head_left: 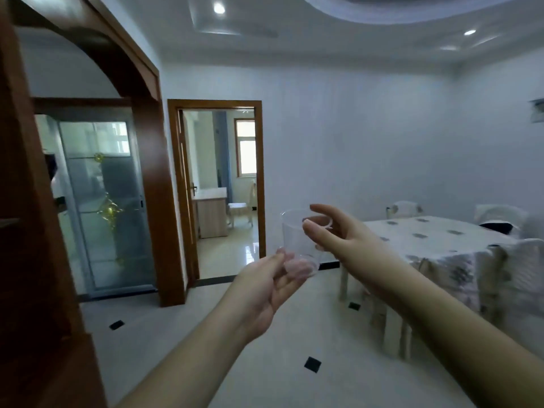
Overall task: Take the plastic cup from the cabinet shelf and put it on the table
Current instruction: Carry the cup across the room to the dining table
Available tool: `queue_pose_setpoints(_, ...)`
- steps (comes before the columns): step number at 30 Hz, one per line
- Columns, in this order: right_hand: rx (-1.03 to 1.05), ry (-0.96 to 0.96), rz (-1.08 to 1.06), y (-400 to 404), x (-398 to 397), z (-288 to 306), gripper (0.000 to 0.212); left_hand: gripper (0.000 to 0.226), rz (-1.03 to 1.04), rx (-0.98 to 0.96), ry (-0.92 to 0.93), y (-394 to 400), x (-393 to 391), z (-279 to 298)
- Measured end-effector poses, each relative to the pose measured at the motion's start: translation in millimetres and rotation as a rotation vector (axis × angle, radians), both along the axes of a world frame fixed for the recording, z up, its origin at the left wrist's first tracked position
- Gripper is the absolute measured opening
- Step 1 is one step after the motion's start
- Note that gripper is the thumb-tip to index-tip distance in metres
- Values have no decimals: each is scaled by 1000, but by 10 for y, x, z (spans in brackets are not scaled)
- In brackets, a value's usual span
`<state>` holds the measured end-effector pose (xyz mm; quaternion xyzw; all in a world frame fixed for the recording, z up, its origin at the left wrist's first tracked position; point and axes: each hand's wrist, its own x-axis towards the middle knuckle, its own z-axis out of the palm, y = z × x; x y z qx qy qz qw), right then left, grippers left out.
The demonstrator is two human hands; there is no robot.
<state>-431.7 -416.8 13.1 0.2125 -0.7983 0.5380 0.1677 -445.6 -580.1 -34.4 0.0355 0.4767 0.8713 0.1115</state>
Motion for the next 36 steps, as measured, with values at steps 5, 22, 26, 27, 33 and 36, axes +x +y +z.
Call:
queue_pose_setpoints(5, -12, -24, -77, 420, -409, -111, 81, 34, -100, 9, -26, 463, -584, -148)
queue_pose_setpoints(22, -69, -72, -245, 789, -2622, -399, 73, 32, -159, -21, -73, 946, -2907, -353)
queue_pose_setpoints(26, -70, -66, -284, 927, -3080, -408, 77, 28, -215, -58, -56, 1104, -3396, -332)
queue_pose_setpoints(27, -72, -67, -288, 982, -3191, -417, 75, 26, -232, -68, -53, 1167, -3507, -337)
queue_pose_setpoints(33, -111, -28, -336, 1426, -3849, -531, 71, 27, -283, -53, -41, 1648, -4267, -411)
queue_pose_setpoints(36, -100, -8, -348, 1727, -4241, -581, 72, 23, -293, -35, -37, 1962, -4683, -466)
